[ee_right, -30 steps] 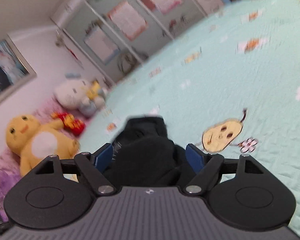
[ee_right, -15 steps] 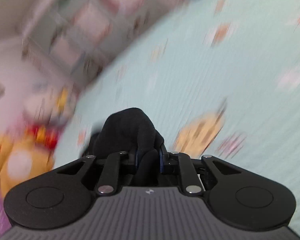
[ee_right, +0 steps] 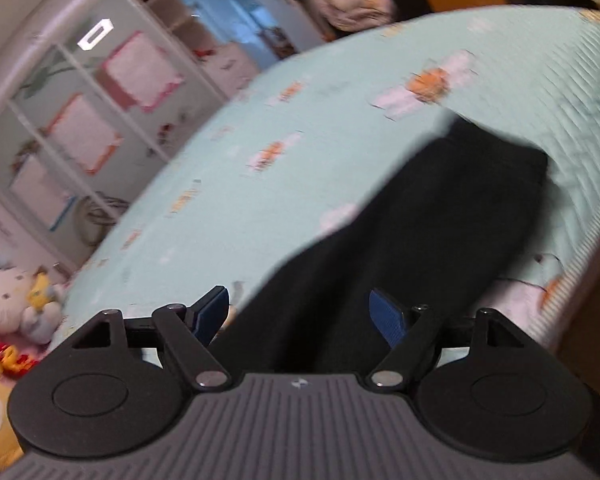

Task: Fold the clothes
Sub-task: 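Release the garment with the left gripper while the right gripper pulls a leg straight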

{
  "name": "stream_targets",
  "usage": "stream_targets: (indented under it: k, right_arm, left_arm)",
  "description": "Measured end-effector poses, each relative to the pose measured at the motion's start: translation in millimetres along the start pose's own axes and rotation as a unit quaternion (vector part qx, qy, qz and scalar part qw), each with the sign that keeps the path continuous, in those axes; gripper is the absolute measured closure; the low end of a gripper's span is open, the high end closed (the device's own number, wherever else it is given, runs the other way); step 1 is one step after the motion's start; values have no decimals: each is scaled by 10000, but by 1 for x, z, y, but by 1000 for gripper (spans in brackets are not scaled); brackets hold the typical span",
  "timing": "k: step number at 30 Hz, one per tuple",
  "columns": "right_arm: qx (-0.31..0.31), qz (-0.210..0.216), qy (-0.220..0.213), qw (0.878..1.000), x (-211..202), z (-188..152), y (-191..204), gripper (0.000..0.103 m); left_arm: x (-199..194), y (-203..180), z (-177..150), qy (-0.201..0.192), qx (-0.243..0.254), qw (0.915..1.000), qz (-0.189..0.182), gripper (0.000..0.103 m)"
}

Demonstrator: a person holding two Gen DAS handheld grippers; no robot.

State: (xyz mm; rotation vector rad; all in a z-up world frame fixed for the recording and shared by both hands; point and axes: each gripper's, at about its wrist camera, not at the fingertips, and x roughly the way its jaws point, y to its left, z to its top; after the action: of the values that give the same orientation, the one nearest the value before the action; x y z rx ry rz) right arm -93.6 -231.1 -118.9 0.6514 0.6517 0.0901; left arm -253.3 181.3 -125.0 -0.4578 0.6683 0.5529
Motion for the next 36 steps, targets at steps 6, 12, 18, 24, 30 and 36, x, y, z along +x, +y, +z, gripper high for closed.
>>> stream_targets:
  k: [6, 12, 18, 24, 30, 36]
  right_arm:
    - [327, 98, 402, 9986, 11, -10, -3, 25]
    - [-465, 546, 484, 9963, 2, -47, 38, 25]
    - [-1439, 1101, 247, 9831, -18, -66, 88, 25]
    - [-1569, 1178, 551, 9790, -11, -72, 110, 25]
    - [-1681, 1157, 658, 9768, -17, -81, 121, 25]
    - [-1796, 1356, 701, 9718, -10, -75, 137, 25]
  left_arm:
    - [7, 1, -4, 159, -107, 9998, 52, 37]
    - [1, 16, 0, -16, -127, 9996, 264, 37]
    - [-19, 83, 10, -393, -625, 9919, 1031, 37]
    - [-24, 129, 0, -266, -1073, 9853, 1305, 37]
    - [-2, 122, 0, -81, -1102, 9883, 1051, 36]
    - [6, 109, 7, -146, -1022, 9897, 989, 36]
